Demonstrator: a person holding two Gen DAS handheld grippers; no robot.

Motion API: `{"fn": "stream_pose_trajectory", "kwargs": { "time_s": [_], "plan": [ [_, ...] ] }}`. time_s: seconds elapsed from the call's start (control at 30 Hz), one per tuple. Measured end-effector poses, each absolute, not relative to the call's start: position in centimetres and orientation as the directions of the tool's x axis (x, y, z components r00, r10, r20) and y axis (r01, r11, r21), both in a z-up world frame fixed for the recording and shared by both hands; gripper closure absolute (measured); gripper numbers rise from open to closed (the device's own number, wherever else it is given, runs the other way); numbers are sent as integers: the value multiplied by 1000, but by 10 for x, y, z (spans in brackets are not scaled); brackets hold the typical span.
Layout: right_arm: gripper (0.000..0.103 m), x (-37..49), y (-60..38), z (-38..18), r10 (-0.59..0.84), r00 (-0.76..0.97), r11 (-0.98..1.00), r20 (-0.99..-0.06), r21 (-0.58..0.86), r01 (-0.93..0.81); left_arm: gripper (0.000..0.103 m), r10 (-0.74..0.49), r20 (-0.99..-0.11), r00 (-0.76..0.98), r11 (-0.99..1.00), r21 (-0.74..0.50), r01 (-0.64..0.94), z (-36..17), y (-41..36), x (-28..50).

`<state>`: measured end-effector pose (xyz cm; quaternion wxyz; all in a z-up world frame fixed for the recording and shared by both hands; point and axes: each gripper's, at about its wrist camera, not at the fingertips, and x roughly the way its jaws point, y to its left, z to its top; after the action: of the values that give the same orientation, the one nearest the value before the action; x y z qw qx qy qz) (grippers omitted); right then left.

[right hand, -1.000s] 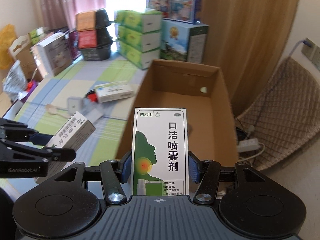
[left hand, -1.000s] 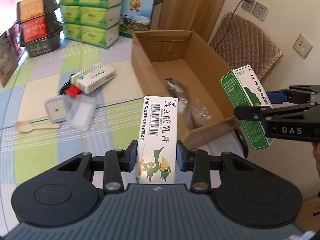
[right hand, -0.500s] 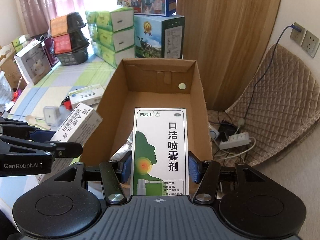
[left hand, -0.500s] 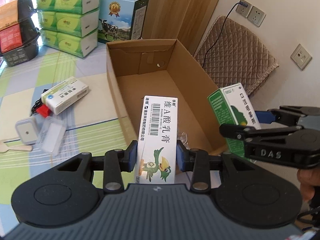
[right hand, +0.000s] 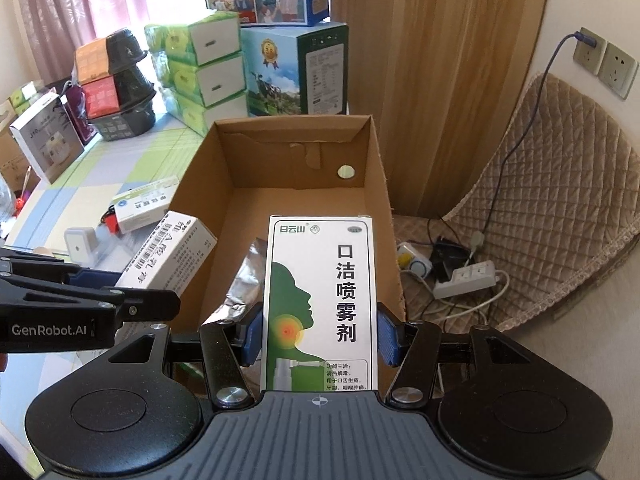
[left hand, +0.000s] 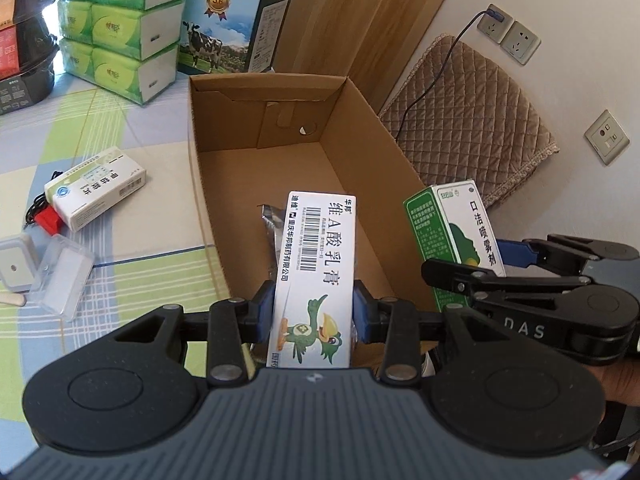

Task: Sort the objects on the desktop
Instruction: 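Carry both boxes over the cardboard box, then lower both boxes into the cardboard box and open both tools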

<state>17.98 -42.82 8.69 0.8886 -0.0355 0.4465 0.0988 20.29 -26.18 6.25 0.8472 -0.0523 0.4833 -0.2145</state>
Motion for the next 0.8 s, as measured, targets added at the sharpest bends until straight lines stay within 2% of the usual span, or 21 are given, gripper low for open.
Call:
{"fn": "stream_pose_trajectory", "kwargs": {
  "time_s": [0.8],
  "plan": [
    [51, 193, -424, 82, 171, 582, 977, -795, 62, -202, 66, -397, -784, 478, 915, -301, 268, 53, -240, 206]
  ]
}}
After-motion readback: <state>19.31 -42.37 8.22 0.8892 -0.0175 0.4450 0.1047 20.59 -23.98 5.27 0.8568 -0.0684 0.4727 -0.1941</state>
